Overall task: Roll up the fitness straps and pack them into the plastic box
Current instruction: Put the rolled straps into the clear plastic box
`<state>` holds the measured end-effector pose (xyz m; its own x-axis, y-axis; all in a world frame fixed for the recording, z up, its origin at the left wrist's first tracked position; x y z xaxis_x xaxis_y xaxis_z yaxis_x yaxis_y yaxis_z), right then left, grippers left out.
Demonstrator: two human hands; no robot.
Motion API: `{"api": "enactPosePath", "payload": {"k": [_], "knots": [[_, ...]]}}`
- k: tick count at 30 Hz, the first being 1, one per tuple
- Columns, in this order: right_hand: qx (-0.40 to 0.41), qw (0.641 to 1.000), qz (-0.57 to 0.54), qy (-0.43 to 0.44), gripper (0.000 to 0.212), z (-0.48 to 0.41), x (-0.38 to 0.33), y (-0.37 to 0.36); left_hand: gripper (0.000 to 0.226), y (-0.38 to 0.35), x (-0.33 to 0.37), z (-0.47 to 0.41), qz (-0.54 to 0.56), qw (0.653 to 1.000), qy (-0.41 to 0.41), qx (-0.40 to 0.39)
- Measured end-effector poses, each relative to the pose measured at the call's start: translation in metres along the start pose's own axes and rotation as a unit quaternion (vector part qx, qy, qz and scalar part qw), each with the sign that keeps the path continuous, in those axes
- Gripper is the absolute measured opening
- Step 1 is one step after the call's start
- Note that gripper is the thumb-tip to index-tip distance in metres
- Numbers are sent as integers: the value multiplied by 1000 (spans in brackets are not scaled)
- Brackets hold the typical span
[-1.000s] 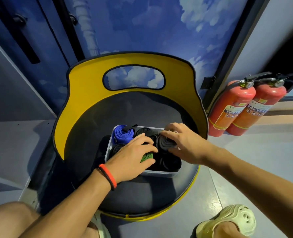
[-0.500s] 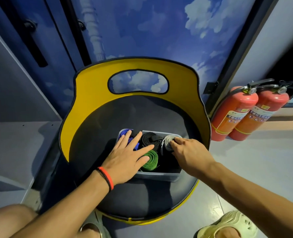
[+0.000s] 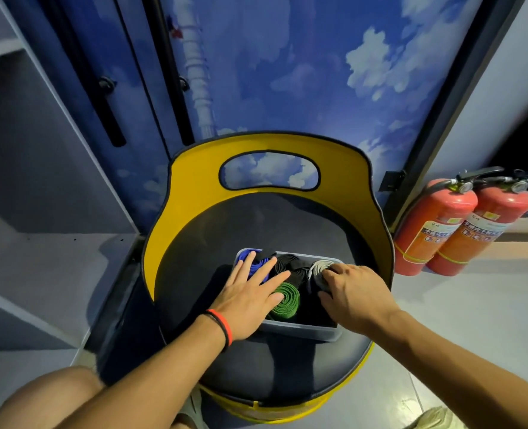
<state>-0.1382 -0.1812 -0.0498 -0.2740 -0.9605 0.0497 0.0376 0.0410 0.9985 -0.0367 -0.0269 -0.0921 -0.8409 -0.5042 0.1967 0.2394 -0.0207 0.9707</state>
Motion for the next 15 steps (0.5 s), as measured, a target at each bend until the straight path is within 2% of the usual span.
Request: {"api": "enactPosePath", "payload": {"k": [2, 5, 12, 15], "knots": [[4, 1000, -27, -7, 35, -8, -8, 14, 53, 12, -4, 3, 63, 998, 13, 8], [37, 994, -107, -8, 38, -27, -27, 40, 54, 48, -25, 8, 111, 989, 45, 90], [113, 967, -218, 61, 42, -93, -99, 131, 48, 161, -99, 55, 61, 959, 142, 236], [135, 948, -272, 95, 54, -123, -142, 173, 47, 212, -132, 85, 32, 938, 191, 288]]}}
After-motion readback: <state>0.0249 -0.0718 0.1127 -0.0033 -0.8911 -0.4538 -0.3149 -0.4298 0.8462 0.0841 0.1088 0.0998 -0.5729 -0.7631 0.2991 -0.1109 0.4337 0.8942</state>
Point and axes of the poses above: each hand's wrist, its own z-axis away from the middle knuckle, its own y-axis out of the back of the hand, x = y × z, the point moved 7 cm from there along -z, towards the middle knuckle, and after that the axes turned 1 degree about -y, right-handed, at the moved point
